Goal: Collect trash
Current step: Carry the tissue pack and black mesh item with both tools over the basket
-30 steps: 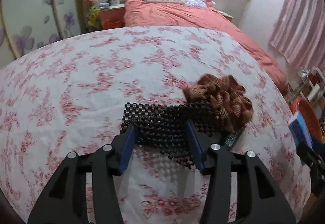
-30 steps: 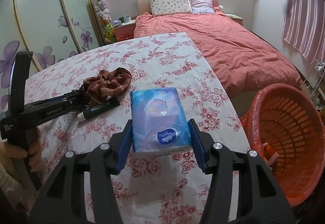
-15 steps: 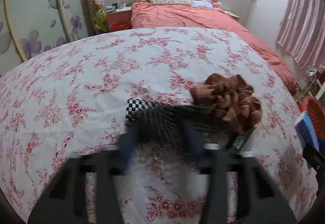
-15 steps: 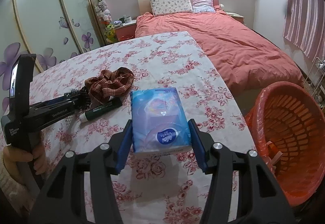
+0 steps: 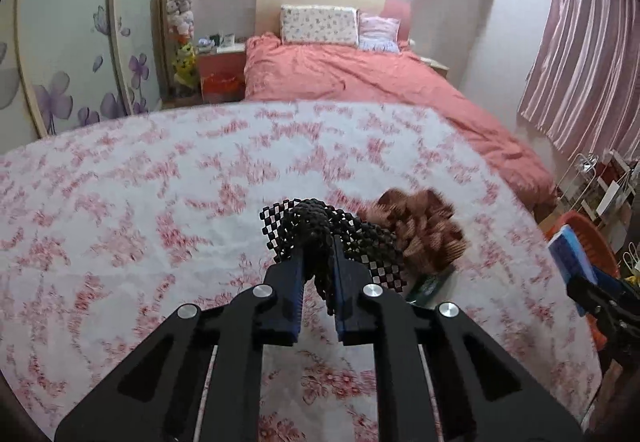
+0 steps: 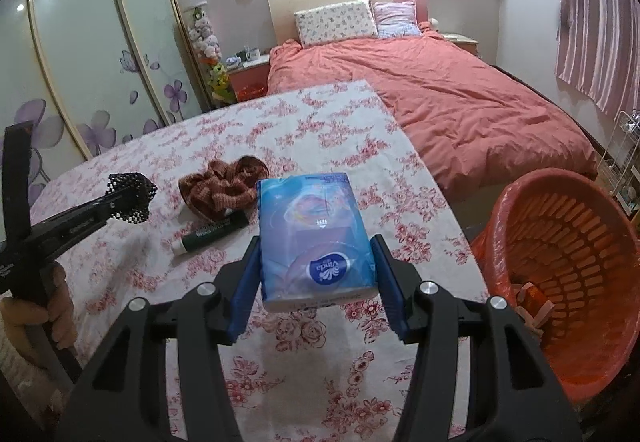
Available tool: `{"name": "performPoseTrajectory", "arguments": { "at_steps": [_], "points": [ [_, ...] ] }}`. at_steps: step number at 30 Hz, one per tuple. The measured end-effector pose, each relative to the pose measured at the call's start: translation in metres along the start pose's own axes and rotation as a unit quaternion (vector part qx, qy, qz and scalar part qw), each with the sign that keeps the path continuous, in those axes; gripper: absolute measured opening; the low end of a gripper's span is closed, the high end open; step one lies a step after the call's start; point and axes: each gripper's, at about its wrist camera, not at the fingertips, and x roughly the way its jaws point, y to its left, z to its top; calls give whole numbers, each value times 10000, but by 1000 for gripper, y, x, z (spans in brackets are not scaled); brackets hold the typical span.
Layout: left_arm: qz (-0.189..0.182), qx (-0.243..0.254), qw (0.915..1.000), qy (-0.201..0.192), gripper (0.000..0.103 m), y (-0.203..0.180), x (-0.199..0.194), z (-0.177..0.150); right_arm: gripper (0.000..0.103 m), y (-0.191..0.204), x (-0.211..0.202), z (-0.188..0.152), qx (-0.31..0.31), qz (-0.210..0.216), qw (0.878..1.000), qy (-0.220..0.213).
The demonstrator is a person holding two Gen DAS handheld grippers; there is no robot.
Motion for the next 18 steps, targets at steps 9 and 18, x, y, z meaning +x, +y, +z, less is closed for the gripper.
{"name": "performPoseTrajectory", "arguments": {
  "at_steps": [9,18],
  "points": [
    [-353,310,9981,-402,12,-52,-43,11,53,-14,-51,7,93,-126,9978,-646],
    [-1043,710,9898,-667,12,-123,-73,10,53,-54,-110,2,380,-793,9867,-1364]
  ]
}}
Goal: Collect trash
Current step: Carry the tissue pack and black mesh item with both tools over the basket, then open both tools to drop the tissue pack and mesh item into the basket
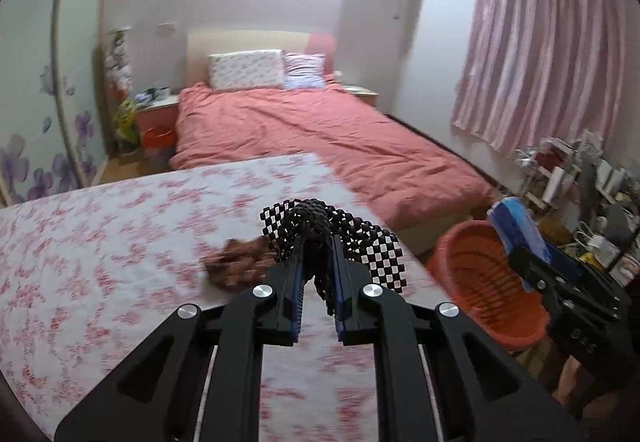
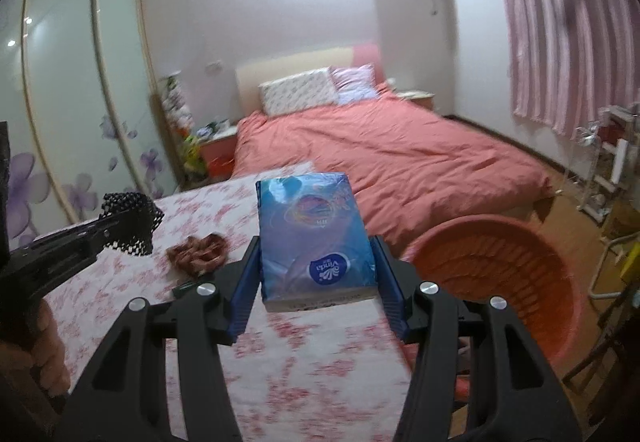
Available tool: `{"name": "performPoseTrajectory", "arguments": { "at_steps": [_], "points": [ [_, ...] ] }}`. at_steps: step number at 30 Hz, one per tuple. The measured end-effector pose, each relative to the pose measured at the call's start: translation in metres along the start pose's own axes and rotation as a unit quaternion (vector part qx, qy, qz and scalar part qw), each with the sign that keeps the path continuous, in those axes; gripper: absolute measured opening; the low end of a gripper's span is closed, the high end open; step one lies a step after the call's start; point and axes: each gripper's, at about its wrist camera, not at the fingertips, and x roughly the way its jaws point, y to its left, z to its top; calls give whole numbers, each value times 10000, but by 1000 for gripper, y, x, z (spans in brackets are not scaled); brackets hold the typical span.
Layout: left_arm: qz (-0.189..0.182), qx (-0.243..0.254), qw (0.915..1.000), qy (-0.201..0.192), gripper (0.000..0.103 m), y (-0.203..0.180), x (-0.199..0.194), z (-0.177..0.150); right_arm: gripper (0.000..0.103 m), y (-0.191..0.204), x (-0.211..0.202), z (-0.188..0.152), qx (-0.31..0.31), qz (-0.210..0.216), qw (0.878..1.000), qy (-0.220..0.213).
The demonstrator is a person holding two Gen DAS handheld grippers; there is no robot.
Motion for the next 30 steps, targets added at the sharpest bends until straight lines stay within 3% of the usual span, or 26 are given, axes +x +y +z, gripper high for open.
{"name": "performPoseTrajectory", "arguments": {
  "at_steps": [7,13,22,30],
  "points": [
    [-602,212,9980,-14,12,-53,16,1,53,-52,-24,7,223,-756,9961,-391],
    [-1037,359,9938,154,12,-96,39,-2,53,-96,-27,8,492,-1174,9909,-441],
    [-1494,653,9860,348,12,-152,64,-12,53,-140,-18,-2,792,-1333,9874,-313],
    [-1643,815,9812,606,12,-179,83,-22,53,-174,-2,-12,1114,-1288,9853,-159]
  ]
}}
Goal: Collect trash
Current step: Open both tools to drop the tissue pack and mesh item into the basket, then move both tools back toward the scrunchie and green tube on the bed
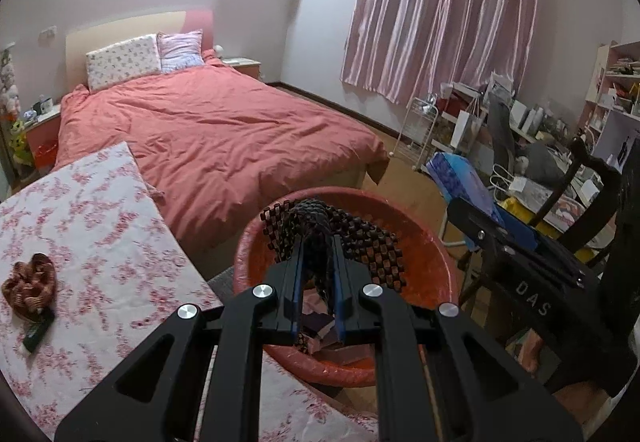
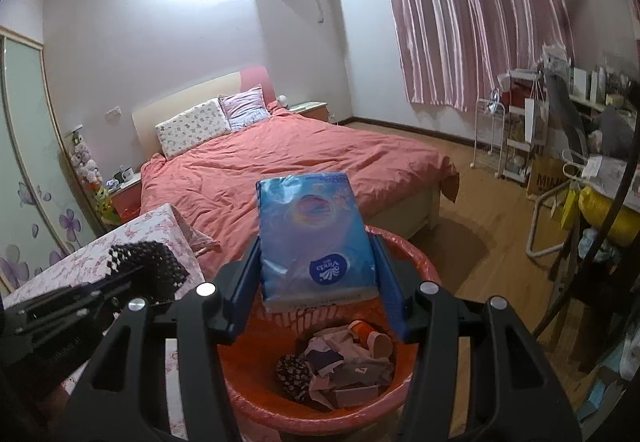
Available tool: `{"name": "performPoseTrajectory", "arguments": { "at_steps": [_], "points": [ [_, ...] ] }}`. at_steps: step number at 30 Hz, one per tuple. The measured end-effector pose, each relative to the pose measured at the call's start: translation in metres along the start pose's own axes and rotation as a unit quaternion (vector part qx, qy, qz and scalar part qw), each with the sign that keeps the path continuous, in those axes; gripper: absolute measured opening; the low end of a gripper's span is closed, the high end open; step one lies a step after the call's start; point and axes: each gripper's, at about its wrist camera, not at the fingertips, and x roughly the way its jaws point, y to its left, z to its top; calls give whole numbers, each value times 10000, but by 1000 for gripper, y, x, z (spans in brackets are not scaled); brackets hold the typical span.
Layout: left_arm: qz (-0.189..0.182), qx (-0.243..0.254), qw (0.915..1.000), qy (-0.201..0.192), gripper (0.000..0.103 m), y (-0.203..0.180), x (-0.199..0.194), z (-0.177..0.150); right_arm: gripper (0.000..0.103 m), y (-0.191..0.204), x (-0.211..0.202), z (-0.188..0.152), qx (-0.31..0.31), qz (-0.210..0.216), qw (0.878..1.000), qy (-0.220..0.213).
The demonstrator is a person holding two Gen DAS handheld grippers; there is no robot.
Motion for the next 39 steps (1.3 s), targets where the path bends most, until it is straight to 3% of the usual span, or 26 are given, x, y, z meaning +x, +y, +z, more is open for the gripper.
{"name": "performPoseTrajectory", "arguments": {
  "at_steps": [14,18,23,29,39],
  "points": [
    [-67,114,9990,417,15,-17,38,-5,56,-28,38,-2,439,187,9984,290],
    [15,95,9980,628,34,-17,51,-12,64,-36,49,-5,671,268,9966,407],
    [157,43,9965,820,36,-8,57,-20,69,-44,49,-11,697,67,9965,452],
    [381,-60,9958,836,40,4,48,-22,69,-39,47,-13,411,-164,9979,472],
    [880,-188,9937,675,42,42,14,-32,69,12,32,-14,-237,201,9984,480]
  ]
}}
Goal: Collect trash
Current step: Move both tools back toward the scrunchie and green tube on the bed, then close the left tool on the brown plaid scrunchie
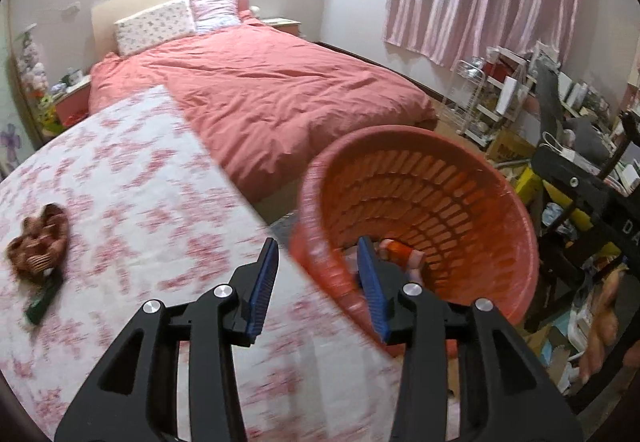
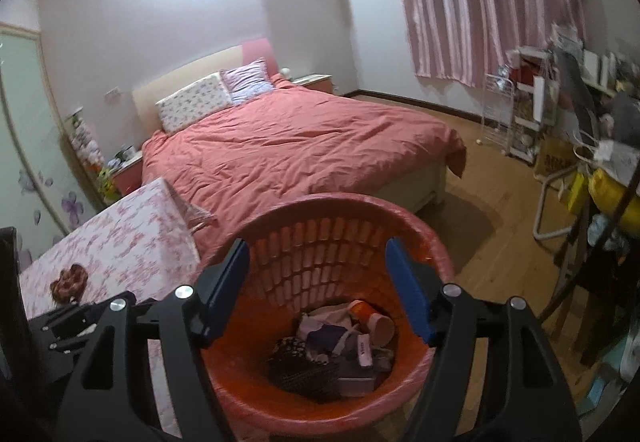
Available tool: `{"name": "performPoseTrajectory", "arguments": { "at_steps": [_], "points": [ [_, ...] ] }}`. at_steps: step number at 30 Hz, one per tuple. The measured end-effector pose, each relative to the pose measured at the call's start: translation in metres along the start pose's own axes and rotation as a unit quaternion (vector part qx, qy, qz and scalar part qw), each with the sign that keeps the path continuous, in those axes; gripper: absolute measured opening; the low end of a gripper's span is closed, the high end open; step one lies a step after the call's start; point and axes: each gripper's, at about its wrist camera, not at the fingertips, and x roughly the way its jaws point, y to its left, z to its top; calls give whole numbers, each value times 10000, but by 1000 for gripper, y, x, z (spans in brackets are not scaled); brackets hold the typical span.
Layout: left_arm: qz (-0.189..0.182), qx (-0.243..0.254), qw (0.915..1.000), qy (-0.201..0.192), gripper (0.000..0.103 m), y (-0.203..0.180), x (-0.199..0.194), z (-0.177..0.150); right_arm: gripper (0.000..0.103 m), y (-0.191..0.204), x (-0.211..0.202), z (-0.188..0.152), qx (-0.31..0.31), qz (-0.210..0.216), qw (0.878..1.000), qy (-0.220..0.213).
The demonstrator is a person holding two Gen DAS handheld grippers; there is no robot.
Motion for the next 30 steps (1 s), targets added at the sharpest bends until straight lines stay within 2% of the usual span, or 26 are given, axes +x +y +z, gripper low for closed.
{"name": "performPoseTrajectory", "arguments": {
  "at_steps": [4,9,11,15,20,26,29,30],
  "points": [
    [298,-163,9994,-87,42,32,-14,-6,69,28,-1,-4,-198,200,9996,70],
    [794,-483,9955,-198,49,81,-31,-13,69,69,1,-11,-474,454,9977,194],
    [1046,-580,9926,-230,51,101,-36,-15,69,82,1,-14,-568,541,9966,232],
    [1627,-794,9830,-292,67,144,-38,-11,69,105,1,-20,-748,701,9943,301],
    [2007,-1193,9723,-144,73,194,-28,-9,69,127,5,-27,-917,819,9915,424],
    [1986,-1500,9685,67,72,228,-15,-4,69,147,9,-32,-1131,915,9881,498],
    [1805,-1555,9708,271,58,235,-7,-6,69,153,11,-34,-1186,942,9870,532],
    [1695,-1570,9723,354,57,236,-3,-7,69,154,11,-35,-1196,948,9868,541]
  ]
}}
